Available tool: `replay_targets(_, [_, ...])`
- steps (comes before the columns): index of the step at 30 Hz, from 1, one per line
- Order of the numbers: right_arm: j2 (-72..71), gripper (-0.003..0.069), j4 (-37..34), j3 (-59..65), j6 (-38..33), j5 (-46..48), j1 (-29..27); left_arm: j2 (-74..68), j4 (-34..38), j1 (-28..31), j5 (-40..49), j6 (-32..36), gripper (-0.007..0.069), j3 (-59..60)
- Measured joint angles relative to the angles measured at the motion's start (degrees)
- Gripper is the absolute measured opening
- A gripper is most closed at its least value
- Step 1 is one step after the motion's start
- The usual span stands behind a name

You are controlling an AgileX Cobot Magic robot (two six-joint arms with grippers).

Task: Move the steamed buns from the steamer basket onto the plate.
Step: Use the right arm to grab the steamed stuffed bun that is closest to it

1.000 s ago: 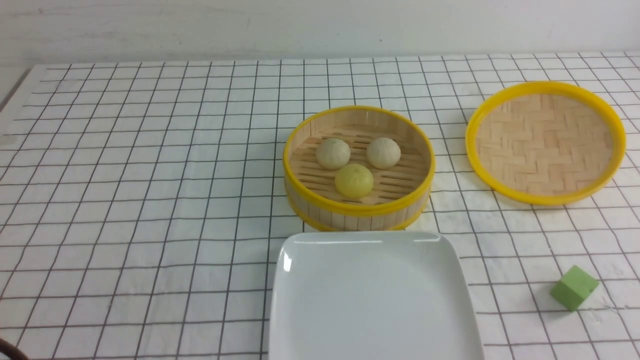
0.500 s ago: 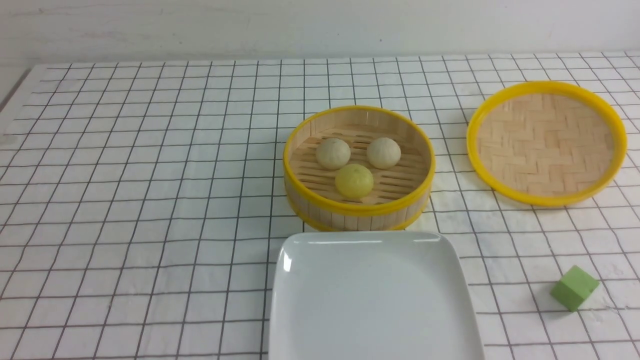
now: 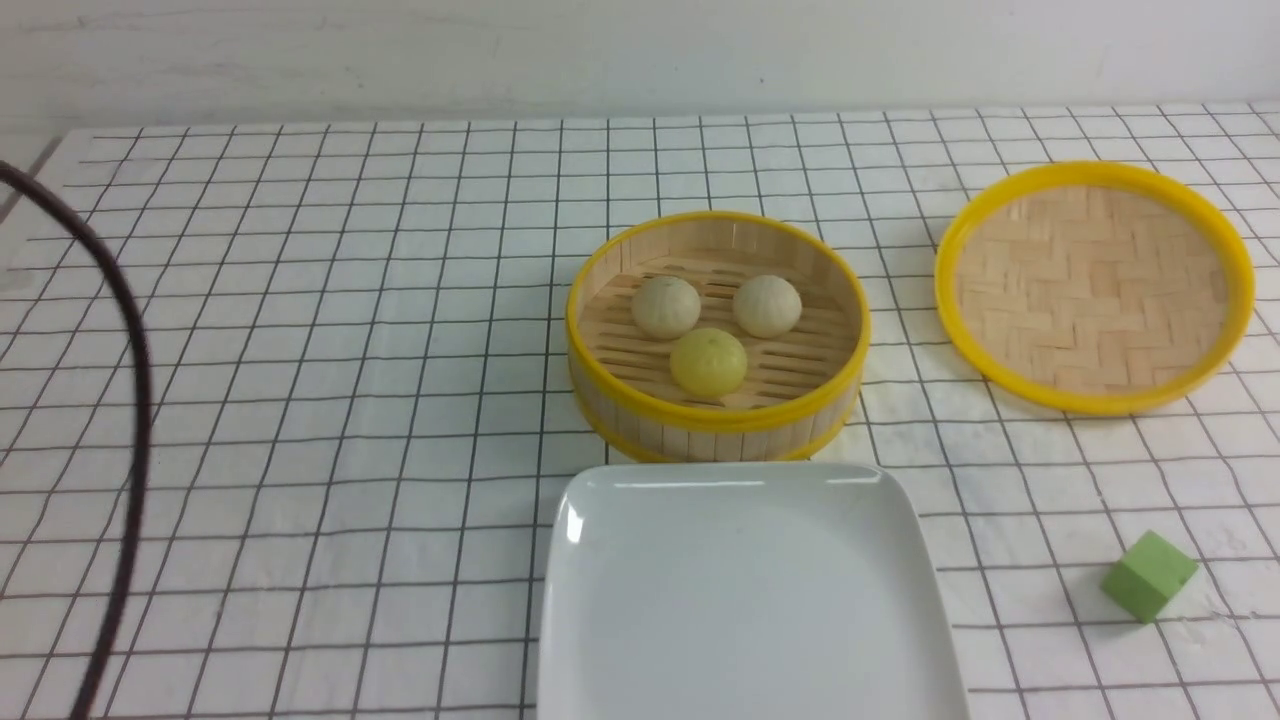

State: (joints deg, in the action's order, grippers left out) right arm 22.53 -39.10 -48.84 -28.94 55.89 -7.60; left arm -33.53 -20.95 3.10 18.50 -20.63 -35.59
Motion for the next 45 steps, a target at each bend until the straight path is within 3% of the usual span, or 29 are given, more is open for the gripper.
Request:
replay_targets(6, [0.0,0.0243,0.0,0.0,-0.1,-0.1,0.0,-5.6,9.9,0.0,0.7,19.8,0.0244,0.0])
replay_targets(11, [0.0,0.0243,0.0,0.0,-0.1,-0.1,0.0,-8.0,19.7,0.0,1.0,31.3,0.0244,0.0])
replay_targets(13, [0.0,0.0243,0.0,0.0,-0.1,-0.1,0.0,-9.6,28.6,0.0,2.1,39.8,0.0244,0.0])
replay_targets(14, [0.0,0.0243,0.0,0.0,-0.1,-0.2,0.0,-9.6,29.4,0.0,2.3,40.5,0.0244,0.0])
replay_targets(15, [0.1,0.0243,0.0,0.0,-0.2,-0.5,0.0,-10.5,36.4,0.0,3.5,48.1,0.0244,0.0])
replay_targets(16, [0.1,0.0243,0.0,0.0,-0.2,-0.6,0.0,-10.5,37.2,0.0,3.6,48.1,0.0244,0.0])
replay_targets(17, [0.3,0.0243,-0.1,0.0,-0.2,-1.0,0.0,-10.7,44.5,0.0,4.3,56.3,0.0244,0.0])
replay_targets(23, [3.7,0.0243,-1.1,0.0,-4.1,-1.5,0.0,-10.6,63.6,0.0,4.2,75.1,0.0244,0.0])
replay_targets(28, [6.0,0.0243,-4.4,0.0,-8.4,-2.0,0.0,-10.5,71.7,0.0,3.6,79.4,0.0244,0.0])
replay_targets(40, [16.8,0.0243,-13.4,-0.9,-13.8,-2.7,0.0,-11.8,73.3,0.0,4.9,76.9,0.0244,0.0])
replay_targets(45, [23.9,0.0243,-18.8,-5.6,-19.6,-2.0,0.0,-11.8,73.6,0.0,5.7,77.1,0.0244,0.0])
